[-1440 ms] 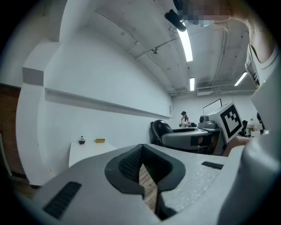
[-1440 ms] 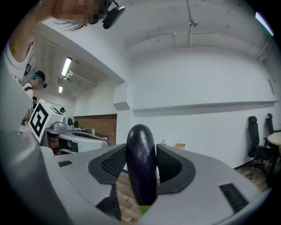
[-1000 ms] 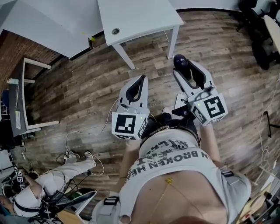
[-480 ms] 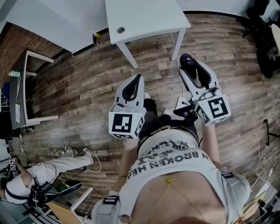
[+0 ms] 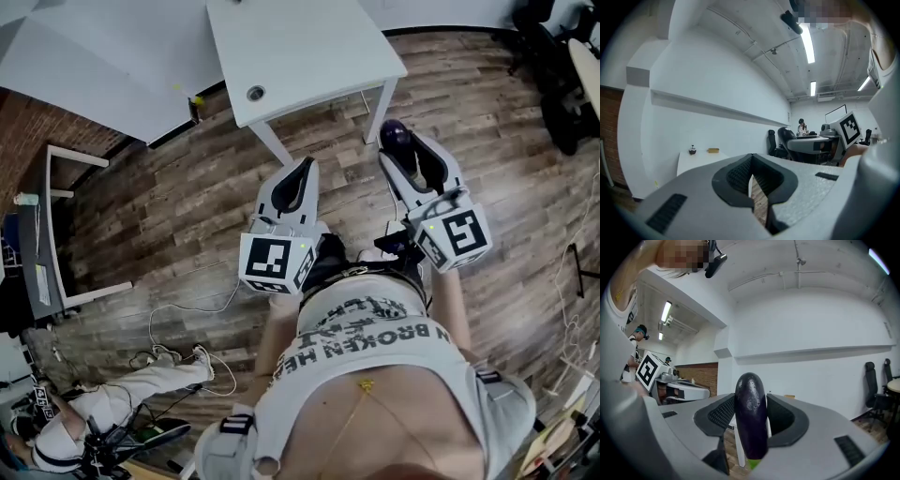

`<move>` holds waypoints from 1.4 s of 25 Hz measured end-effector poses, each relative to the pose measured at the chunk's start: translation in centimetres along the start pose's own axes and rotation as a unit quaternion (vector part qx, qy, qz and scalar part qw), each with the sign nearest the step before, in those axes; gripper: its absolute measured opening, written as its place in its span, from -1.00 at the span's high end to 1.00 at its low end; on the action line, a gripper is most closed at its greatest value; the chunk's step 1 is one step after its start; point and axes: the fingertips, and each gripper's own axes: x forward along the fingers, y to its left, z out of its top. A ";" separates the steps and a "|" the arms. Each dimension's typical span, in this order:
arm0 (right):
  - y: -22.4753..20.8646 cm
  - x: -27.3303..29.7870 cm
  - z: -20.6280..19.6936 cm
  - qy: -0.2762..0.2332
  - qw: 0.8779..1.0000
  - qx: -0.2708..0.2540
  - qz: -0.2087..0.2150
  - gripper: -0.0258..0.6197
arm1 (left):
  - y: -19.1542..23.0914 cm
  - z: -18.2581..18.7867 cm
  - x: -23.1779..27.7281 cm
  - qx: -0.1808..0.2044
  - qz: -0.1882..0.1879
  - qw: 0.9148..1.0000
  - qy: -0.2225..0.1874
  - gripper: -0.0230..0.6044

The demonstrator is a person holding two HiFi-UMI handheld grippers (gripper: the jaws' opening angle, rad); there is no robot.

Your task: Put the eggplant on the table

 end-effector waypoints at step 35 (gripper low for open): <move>1.3 15.7 -1.0 0.026 0.999 0.001 -0.044 0.27 | 15.8 -0.9 4.2 -0.023 -0.035 0.999 0.018 0.91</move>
